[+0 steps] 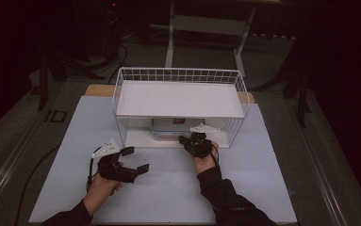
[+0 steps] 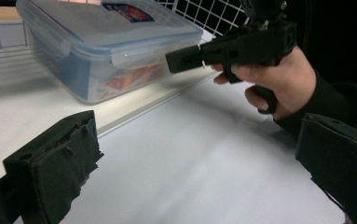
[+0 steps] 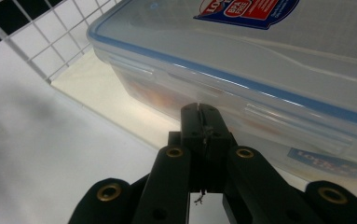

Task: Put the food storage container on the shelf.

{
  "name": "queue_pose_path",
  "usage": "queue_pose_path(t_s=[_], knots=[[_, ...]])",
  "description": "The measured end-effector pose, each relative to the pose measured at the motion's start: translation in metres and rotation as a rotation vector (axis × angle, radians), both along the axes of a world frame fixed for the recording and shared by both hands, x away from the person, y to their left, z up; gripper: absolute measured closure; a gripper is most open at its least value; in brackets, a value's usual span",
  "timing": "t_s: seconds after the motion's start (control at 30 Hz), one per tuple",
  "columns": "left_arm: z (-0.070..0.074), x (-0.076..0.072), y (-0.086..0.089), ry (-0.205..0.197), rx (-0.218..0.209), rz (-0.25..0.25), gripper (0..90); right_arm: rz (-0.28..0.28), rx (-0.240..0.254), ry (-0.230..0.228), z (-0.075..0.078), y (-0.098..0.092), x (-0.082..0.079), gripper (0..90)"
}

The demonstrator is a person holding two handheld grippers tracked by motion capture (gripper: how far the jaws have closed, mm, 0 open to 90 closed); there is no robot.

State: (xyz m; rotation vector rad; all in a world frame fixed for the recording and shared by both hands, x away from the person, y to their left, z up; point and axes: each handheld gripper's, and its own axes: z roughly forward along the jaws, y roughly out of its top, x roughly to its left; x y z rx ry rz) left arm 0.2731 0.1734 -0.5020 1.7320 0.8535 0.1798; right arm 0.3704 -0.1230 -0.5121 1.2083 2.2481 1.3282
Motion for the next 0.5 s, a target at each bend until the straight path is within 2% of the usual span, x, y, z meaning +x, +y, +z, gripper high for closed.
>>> queue_pose_path(t_s=[0.07,0.1,0.13,0.27,0.33,0.4,0.47,0.5], knots=[[-0.001,0.000,0.000,0.000,0.003,0.005,0.0,-0.014,0.001,-0.004,0.001,-0.002,0.003,90.0],[-0.001,0.001,0.000,0.002,0.005,0.005,0.0,-0.005,0.008,0.016,0.000,-0.003,0.006,90.0],[-0.001,0.001,0.000,0.001,0.001,0.006,0.0,-0.010,-0.001,0.013,-0.002,-0.003,0.007,89.9],[-0.001,0.000,-0.001,-0.005,0.006,0.006,0.0,-0.013,0.012,0.005,-0.003,-0.002,0.005,89.6],[-0.001,0.000,-0.001,-0.006,0.011,0.006,0.0,0.007,0.014,0.002,-0.002,0.000,0.003,86.8],[0.000,0.000,-0.001,-0.005,0.007,0.004,0.0,0.031,0.004,-0.012,-0.001,0.003,-0.002,82.1],[0.001,-0.001,0.000,-0.008,0.002,0.004,0.0,0.042,0.015,-0.013,0.001,0.004,-0.007,74.7],[0.001,-0.001,0.000,-0.009,0.002,0.004,0.0,0.054,0.027,-0.013,0.002,0.004,-0.009,67.9]])
